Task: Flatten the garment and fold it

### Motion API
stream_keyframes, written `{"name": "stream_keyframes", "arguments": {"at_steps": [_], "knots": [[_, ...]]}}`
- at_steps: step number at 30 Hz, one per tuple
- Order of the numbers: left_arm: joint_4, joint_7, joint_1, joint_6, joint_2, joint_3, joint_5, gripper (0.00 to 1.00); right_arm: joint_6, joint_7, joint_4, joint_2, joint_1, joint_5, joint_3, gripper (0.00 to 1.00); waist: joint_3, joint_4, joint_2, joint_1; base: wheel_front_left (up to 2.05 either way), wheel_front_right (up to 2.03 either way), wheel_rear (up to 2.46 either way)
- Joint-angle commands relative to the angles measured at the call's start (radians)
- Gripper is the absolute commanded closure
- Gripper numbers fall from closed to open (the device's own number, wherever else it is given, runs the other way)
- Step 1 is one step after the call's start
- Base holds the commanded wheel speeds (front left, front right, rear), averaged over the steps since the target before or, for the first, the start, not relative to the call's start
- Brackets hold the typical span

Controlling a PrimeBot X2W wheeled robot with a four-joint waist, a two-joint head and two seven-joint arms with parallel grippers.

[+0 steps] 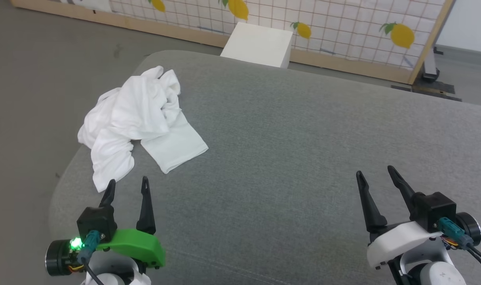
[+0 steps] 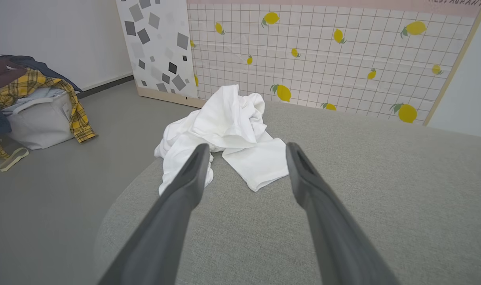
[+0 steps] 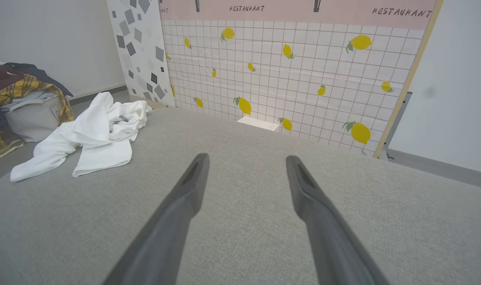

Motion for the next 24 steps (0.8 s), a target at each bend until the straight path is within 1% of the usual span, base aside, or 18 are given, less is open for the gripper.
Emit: {"name": "stream_keyframes", "arguments": {"at_steps": [1, 24], "knots": [[-0.004, -0.011, 0.017, 0.011, 0.011, 0.000, -0.013, 0.00, -0.001, -0.010, 0.004, 0.000, -0.016, 0.009, 0.004, 0.00, 0.000, 0.016, 0.0000, 0.0000, -0.01, -0.01, -0.01], [0.002, -0.058, 0.034, 0.039, 0.044, -0.002, -0.069, 0.00, -0.001, -0.037, 0.020, 0.001, -0.036, 0.026, 0.013, 0.00, 0.013, 0.130, 0.0000, 0.0000, 0.00, 0.00, 0.00]]}}
